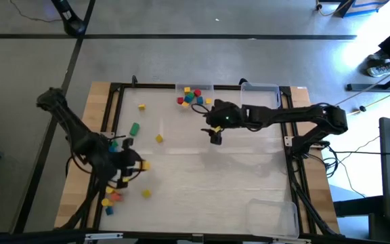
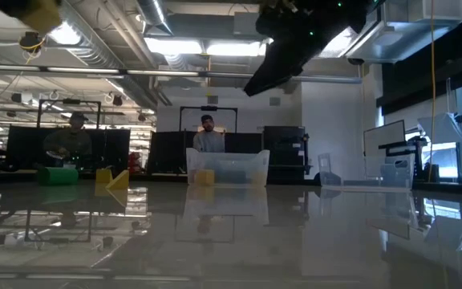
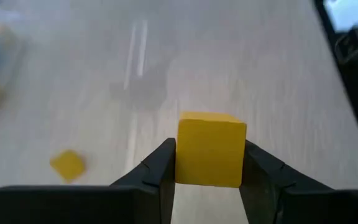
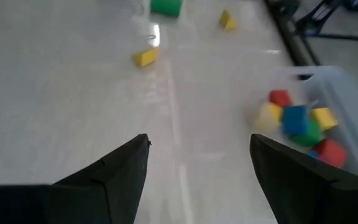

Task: Sort blocks by size
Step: Put the square yellow block into the top left transparent bin

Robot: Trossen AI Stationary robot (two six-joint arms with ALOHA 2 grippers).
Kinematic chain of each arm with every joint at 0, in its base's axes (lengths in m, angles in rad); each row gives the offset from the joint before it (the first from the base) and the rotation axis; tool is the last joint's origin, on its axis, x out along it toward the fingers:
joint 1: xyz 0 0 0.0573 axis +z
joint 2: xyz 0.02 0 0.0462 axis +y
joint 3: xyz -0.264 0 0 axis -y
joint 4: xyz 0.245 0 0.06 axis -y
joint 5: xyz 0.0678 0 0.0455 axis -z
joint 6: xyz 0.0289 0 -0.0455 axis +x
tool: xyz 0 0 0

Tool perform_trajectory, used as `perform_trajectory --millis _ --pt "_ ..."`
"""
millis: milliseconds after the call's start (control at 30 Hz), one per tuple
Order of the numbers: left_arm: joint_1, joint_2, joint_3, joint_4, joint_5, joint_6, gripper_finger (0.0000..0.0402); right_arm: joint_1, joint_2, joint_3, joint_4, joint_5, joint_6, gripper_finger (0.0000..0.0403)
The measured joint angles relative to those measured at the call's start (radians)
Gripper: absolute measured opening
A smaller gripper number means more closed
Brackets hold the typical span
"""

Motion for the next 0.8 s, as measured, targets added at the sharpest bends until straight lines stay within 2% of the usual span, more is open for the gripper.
perform_trajectory --millis 133,300,467,633,800 --pt "0.08 -0.096 -0.094 0.151 0.003 0.136 0.012 -0.025 -0.004 0.0 0.028 0.008 -0.067 0.0278" --pt "0.226 -0.199 -0.225 0.336 0.045 0.28 0.012 -0.073 0.0 0.0 0.096 -0.038 -0.138 0.0278" --pt "0.387 -0.252 -0.333 0.547 0.127 0.404 0.012 -0.109 0.01 0.001 0.199 -0.096 -0.191 0.0278" --pt "0.529 -0.254 -0.401 0.755 0.208 0.458 0.012 -0.119 0.023 0.002 0.302 -0.18 -0.2 0.0278" --pt "0.645 -0.243 -0.435 0.909 0.218 0.431 0.012 -0.106 0.042 0.0 0.37 -0.273 -0.196 0.0278"
